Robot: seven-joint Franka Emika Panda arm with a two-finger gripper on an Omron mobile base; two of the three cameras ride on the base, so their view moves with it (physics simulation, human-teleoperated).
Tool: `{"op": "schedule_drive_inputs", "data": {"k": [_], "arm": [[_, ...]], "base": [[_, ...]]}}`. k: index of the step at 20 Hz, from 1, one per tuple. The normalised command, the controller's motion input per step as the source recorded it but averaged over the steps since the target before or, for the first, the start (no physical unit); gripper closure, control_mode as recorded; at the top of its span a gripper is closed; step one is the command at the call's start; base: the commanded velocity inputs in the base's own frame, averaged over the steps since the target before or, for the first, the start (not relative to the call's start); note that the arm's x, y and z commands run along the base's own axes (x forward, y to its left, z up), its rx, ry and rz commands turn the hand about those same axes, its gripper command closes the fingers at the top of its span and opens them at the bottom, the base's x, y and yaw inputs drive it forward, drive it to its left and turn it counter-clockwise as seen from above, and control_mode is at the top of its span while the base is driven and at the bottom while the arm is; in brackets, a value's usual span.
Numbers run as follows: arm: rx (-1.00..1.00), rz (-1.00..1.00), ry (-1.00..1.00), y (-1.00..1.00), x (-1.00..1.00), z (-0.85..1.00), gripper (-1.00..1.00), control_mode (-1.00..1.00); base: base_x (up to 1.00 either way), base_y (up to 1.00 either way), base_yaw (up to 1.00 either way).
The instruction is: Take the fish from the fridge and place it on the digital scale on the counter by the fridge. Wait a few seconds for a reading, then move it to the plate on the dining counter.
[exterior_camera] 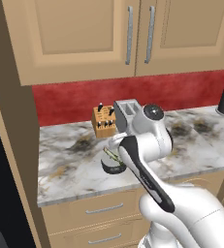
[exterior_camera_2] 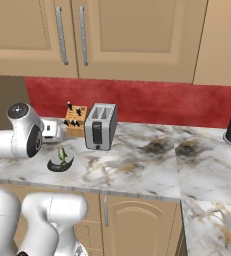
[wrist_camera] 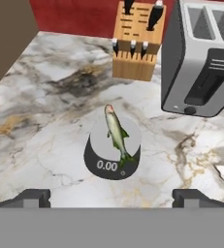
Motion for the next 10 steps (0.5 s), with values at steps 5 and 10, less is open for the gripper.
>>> {"op": "schedule_drive_inputs", "data": {"k": [5,10], "arm": [[0.00,0.01,0.07,0.00,0.04,0.00,-1.00,-1.00],[0.00,0.00,0.06,0.00,0.08,0.00,-1.00,-1.00]], "base": [[0.00,0.00,0.00],[0.00,0.00,0.00]]}}
